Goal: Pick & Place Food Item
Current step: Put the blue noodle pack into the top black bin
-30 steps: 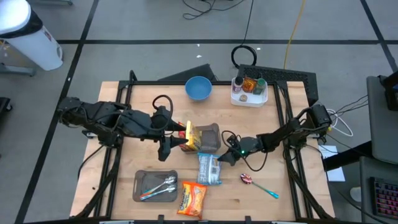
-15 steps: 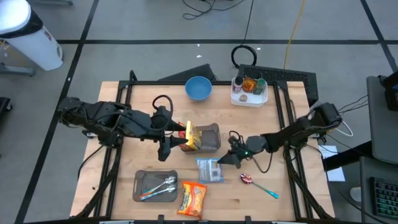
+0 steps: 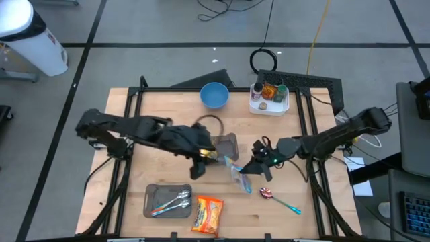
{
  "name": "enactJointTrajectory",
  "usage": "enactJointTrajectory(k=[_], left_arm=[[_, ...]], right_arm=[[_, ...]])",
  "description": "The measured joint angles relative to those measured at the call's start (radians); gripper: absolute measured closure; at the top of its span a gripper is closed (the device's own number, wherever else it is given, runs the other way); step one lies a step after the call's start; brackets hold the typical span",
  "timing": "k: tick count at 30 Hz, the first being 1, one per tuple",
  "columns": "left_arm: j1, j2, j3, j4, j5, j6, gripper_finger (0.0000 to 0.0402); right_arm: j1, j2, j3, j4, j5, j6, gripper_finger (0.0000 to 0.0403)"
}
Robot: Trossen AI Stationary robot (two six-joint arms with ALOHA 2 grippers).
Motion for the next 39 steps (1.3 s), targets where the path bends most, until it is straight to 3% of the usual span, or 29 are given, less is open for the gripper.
enactJointTrajectory(k=[4, 10, 20, 39], left_arm=[[0.016, 0.068, 0.0, 0.031, 0.069, 0.05, 0.0179], [0.038, 0.138, 0.0, 0.209, 0.215, 0.097, 0.0178], [0.065, 0.147, 0.0, 0.254, 0.221, 0.177, 0.0179], [0.092, 0.222, 0.001, 0.209, 0.372, 0.172, 0.0179]], right_arm=[[0.0, -0.044, 0.059, -0.081, -0.035, -0.039, 0.0403], [0.0, -0.056, 0.101, -0.091, -0.074, -0.047, 0.0403], [0.0, -0.054, 0.106, -0.081, -0.076, -0.037, 0.0403], [-0.007, -0.054, 0.106, 0.035, -0.1, -0.032, 0.0403]])
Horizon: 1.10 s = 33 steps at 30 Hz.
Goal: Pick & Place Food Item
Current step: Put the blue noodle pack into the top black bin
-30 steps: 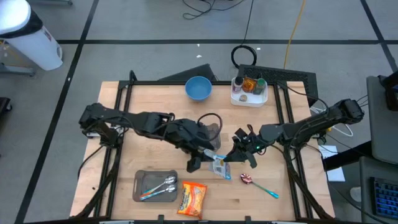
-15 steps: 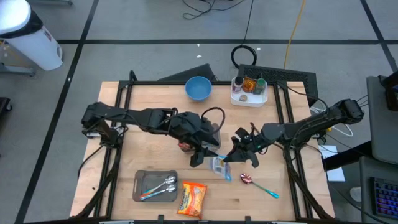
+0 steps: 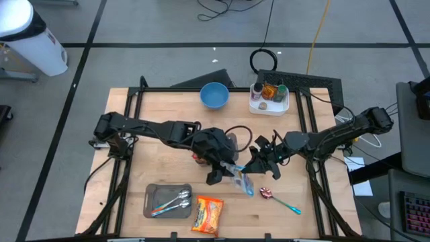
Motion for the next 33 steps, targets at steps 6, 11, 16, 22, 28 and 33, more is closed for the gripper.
enactJointTrajectory(k=[6, 11, 16, 22, 28, 33], left_arm=[[0.008, 0.018, -0.001, 0.007, 0.0, -0.004, 0.0179], [0.028, 0.017, 0.0, 0.029, 0.009, -0.023, 0.0179], [0.046, 0.017, 0.0, 0.042, 0.034, -0.047, 0.0179], [0.05, 0.017, 0.0, 0.049, 0.046, -0.047, 0.0181], [0.05, 0.017, 0.0, 0.05, 0.054, -0.049, 0.0236], [0.049, 0.017, 0.0, 0.052, 0.087, -0.049, 0.0303]], right_arm=[[0.0, 0.0, 0.0, 0.014, -0.001, -0.003, 0.0403], [0.0, 0.0, 0.0, 0.008, -0.002, -0.007, 0.0403], [0.0, 0.0, 0.0, 0.006, -0.026, -0.007, 0.0403], [0.0, 0.0, 0.0, 0.006, -0.028, -0.007, 0.0403], [0.0, 0.0, 0.0, 0.005, -0.029, -0.007, 0.0403], [0.0, 0.0, 0.0, 0.004, -0.051, -0.007, 0.0403]])
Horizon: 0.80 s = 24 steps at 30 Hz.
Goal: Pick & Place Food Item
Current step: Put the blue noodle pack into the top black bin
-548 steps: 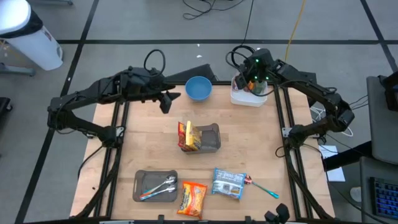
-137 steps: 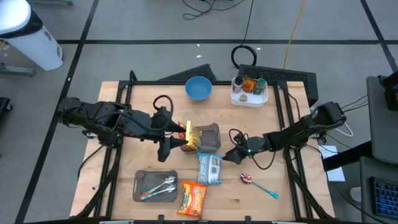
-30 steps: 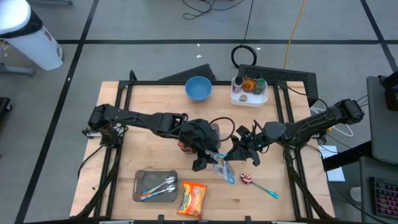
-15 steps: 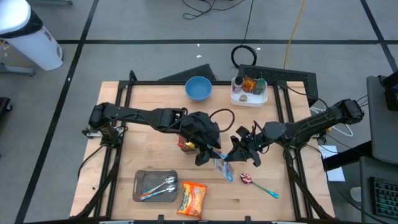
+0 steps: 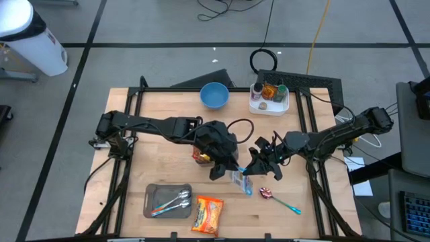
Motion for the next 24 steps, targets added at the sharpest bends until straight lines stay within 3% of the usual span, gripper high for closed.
enactJointTrajectory(k=[8, 17, 24], left_arm=[[0.009, 0.0, 0.0, 0.004, 0.067, -0.001, 0.0394], [0.033, 0.0, 0.0, 0.031, 0.108, -0.036, 0.0396], [0.043, -0.004, 0.0, 0.025, 0.119, -0.022, 0.0398]], right_arm=[[0.0, 0.0, 0.0, 0.002, -0.004, 0.0, 0.0403], [0.0, 0.0, 0.0, 0.034, -0.002, -0.003, 0.0389], [-0.052, 0.0, 0.0, 0.068, -0.002, 0.034, 0.0303]])
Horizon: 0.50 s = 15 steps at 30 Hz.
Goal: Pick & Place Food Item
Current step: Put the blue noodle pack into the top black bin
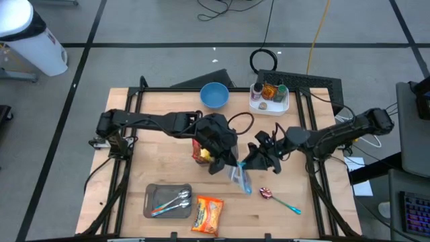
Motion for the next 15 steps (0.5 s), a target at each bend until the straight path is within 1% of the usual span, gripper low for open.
enactJointTrajectory(k=[4, 7, 10, 13, 15], left_arm=[[0.012, -0.025, 0.0, -0.036, -0.006, 0.043, 0.0398], [0.03, -0.056, 0.0, -0.101, -0.019, 0.086, 0.0399], [0.054, -0.098, 0.0, -0.172, -0.05, 0.142, 0.0398], [0.092, -0.138, 0.0, -0.226, -0.067, 0.194, 0.0399], [0.122, -0.162, 0.0, -0.246, -0.072, 0.216, 0.0398]], right_arm=[[-0.057, 0.0, 0.0, 0.003, 0.001, 0.02, 0.024], [-0.103, 0.0, 0.0, -0.001, 0.005, 0.03, 0.0202], [-0.153, 0.0, 0.0, 0.002, 0.008, 0.02, 0.0177], [-0.207, 0.0, 0.0, 0.004, 0.015, 0.01, 0.0162], [-0.236, 0.0, 0.0, 0.003, 0.059, 0.012, 0.0158]])
